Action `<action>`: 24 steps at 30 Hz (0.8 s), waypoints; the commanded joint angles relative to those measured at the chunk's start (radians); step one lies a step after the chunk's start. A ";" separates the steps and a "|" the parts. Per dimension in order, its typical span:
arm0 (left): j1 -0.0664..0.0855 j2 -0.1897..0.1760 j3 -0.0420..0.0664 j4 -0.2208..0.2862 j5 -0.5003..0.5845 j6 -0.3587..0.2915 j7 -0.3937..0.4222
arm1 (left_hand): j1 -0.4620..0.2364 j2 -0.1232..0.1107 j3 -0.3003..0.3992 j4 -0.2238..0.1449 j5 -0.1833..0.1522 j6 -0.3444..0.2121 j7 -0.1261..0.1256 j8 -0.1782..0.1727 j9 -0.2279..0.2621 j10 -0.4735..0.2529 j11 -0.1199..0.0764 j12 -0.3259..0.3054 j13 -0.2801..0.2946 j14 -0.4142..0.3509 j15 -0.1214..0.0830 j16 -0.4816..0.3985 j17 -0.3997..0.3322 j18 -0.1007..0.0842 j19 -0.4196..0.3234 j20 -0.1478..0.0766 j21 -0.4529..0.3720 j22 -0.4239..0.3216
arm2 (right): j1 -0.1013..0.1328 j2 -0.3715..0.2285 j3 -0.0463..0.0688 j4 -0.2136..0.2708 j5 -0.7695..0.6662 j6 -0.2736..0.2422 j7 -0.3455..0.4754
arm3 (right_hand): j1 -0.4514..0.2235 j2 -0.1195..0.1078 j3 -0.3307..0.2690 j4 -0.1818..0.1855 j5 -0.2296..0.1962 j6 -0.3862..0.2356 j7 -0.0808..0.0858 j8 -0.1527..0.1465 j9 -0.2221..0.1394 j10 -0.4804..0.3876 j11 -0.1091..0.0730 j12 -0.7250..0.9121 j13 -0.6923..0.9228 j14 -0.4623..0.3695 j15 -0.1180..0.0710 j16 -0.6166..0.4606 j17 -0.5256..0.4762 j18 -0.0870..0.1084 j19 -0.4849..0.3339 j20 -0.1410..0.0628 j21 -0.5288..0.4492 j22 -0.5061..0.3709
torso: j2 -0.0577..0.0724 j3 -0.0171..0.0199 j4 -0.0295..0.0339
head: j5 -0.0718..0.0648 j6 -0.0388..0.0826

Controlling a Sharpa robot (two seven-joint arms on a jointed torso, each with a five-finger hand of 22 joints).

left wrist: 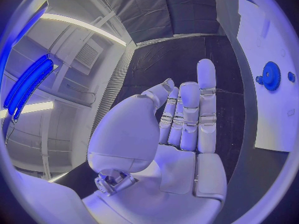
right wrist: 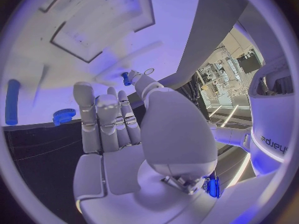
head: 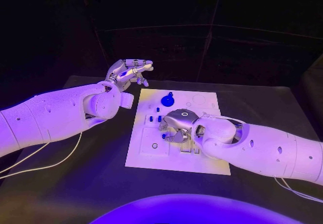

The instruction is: Assemble the parts on the task board

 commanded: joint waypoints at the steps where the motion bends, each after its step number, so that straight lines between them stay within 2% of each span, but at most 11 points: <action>1: 0.002 -0.002 0.001 0.000 0.002 0.019 0.004 | 0.001 -0.007 -0.003 -0.005 0.004 -0.004 0.003 0.004 0.000 -0.009 -0.002 0.007 -0.001 -0.005 0.000 -0.005 -0.002 0.020 -0.006 -0.001 -0.007 -0.002 | 0.001 -0.024 0.001 0.026 0.021 -0.136 0.053 | -0.005 0.006 -0.032 0.006 0.031 0.009 0.004 0.009 0.004 -0.007 0.002 0.020 0.002 -0.003 0.001 -0.004 -0.009 0.017 0.005 0.000 -0.005 -0.001 | 0.000 0.0004 -0.0032 | 0.000 0.003; 3: 0.002 -0.003 0.001 0.000 0.002 0.020 0.004 | 0.001 -0.007 -0.003 -0.005 0.004 -0.004 0.003 0.004 0.000 -0.009 -0.002 0.007 -0.001 -0.005 0.000 -0.005 -0.002 0.020 -0.006 -0.001 -0.007 -0.002 | 0.001 -0.053 0.001 0.052 0.033 -0.169 0.069 | -0.005 0.007 -0.049 0.009 0.039 0.012 0.003 0.010 0.004 -0.009 0.002 0.031 0.002 -0.001 0.000 -0.004 -0.013 0.016 0.010 0.000 -0.006 0.000 | -0.001 0.0008 -0.0035 | -0.001 0.005; 6: 0.002 -0.005 0.001 0.000 0.002 0.020 0.004 | 0.001 -0.007 -0.003 -0.005 0.004 -0.004 0.003 0.004 0.000 -0.009 -0.002 0.007 -0.001 -0.005 0.000 -0.005 -0.002 0.020 -0.006 -0.001 -0.007 -0.002 | 0.004 -0.105 0.003 0.093 0.053 -0.195 0.074 | -0.005 0.012 -0.067 0.015 0.045 0.017 0.002 0.011 0.004 -0.006 0.000 0.045 0.003 0.002 -0.002 -0.004 -0.016 0.016 0.016 -0.002 -0.006 0.002 | -0.002 -0.0010 -0.0034 | -0.006 0.010; 7: 0.002 -0.005 0.001 0.000 0.002 0.020 0.004 | 0.001 -0.007 -0.003 -0.005 0.004 -0.004 0.003 0.004 0.000 -0.009 -0.002 0.007 -0.001 -0.005 0.000 -0.005 -0.002 0.020 -0.006 -0.001 -0.007 -0.002 | 0.009 -0.131 0.006 0.110 0.068 -0.195 0.068 | -0.003 0.014 -0.071 0.016 0.046 0.019 0.000 0.011 0.005 -0.005 -0.001 0.050 0.003 0.004 -0.002 -0.001 -0.015 0.015 0.020 -0.002 -0.004 0.005 | -0.002 -0.0013 -0.0025 | -0.011 0.015; 11: 0.002 -0.007 0.001 0.001 0.002 0.021 0.004 | 0.001 -0.007 -0.003 -0.005 0.004 -0.004 0.003 0.004 0.000 -0.009 -0.002 0.007 -0.001 -0.005 0.000 -0.005 -0.002 0.020 -0.006 -0.001 -0.007 -0.002 | 0.043 -0.195 0.018 0.127 0.130 -0.165 0.040 | 0.001 0.019 -0.083 0.020 0.039 0.018 -0.004 0.010 0.004 -0.002 -0.005 0.061 0.003 0.012 -0.006 0.009 -0.005 0.012 0.032 -0.005 0.002 0.018 | 0.000 -0.0003 -0.0028 | -0.021 0.026; 15: 0.002 -0.008 0.001 0.001 0.002 0.020 0.004 | 0.001 -0.007 -0.003 -0.005 0.004 -0.004 0.003 0.004 0.000 -0.009 -0.002 0.007 -0.001 -0.005 0.000 -0.005 -0.002 0.020 -0.006 -0.001 -0.007 -0.002 | 0.069 -0.242 0.022 0.122 0.159 -0.127 0.015 | 0.006 0.019 -0.108 0.025 0.020 0.008 -0.009 0.005 0.002 -0.017 -0.009 0.068 -0.001 0.015 -0.009 0.004 -0.014 0.012 0.035 -0.008 -0.001 0.014 | -0.001 -0.0011 -0.0028 | -0.034 0.035; 17: 0.002 -0.007 0.000 0.000 0.002 0.020 0.004 | 0.001 -0.007 -0.003 -0.005 0.004 -0.004 0.003 0.004 0.000 -0.009 -0.002 0.007 -0.001 -0.005 0.000 -0.005 -0.002 0.020 -0.006 -0.001 -0.007 -0.002 | 0.079 -0.261 0.023 0.110 0.162 -0.102 0.000 | 0.011 0.020 -0.124 0.027 0.018 -0.001 -0.014 0.003 0.001 -0.028 -0.012 0.070 -0.002 0.014 -0.010 0.000 -0.021 0.013 0.035 -0.010 -0.005 0.009 | 0.000 0.0001 -0.0029 | -0.038 0.039; 19: 0.002 -0.006 0.000 0.000 0.002 0.021 0.004 | 0.001 -0.007 -0.003 -0.005 0.004 -0.004 0.003 0.004 0.000 -0.009 -0.002 0.007 -0.001 -0.005 0.000 -0.005 -0.002 0.020 -0.006 -0.001 -0.007 -0.002 | 0.086 -0.273 0.024 0.096 0.153 -0.076 -0.013 | 0.017 0.020 -0.143 0.031 0.014 -0.007 -0.020 0.002 0.001 -0.043 -0.011 0.072 -0.003 0.013 -0.011 -0.006 -0.030 0.014 0.032 -0.010 -0.010 0.002 | 0.000 0.0001 -0.0037 | -0.040 0.041; 22: 0.002 -0.004 0.000 -0.001 0.002 0.022 0.003 | 0.001 -0.007 -0.003 -0.005 0.004 -0.004 0.003 0.004 0.000 -0.009 -0.002 0.007 -0.001 -0.005 0.000 -0.005 -0.002 0.020 -0.006 -0.001 -0.007 -0.002 | 0.091 -0.280 0.024 0.077 0.130 -0.051 -0.024 | 0.032 0.024 -0.174 0.041 0.012 -0.015 -0.025 0.003 0.001 -0.067 -0.008 0.074 -0.003 0.012 -0.009 -0.012 -0.040 0.014 0.031 -0.009 -0.018 -0.007 | 0.001 0.0003 -0.0001 | -0.046 0.046; 24: 0.002 -0.004 0.000 -0.001 0.002 0.022 0.003 | 0.001 -0.007 -0.003 -0.005 0.004 -0.004 0.003 0.004 0.000 -0.009 -0.002 0.007 -0.001 -0.005 0.000 -0.005 -0.002 0.020 -0.006 -0.001 -0.007 -0.002 | 0.092 -0.280 0.024 0.068 0.118 -0.042 -0.028 | 0.044 0.026 -0.194 0.049 0.011 -0.021 -0.028 0.003 0.002 -0.079 -0.005 0.079 -0.002 0.012 -0.008 -0.015 -0.046 0.015 0.030 -0.008 -0.022 -0.012 | 0.001 0.0010 -0.0002 | -0.047 0.047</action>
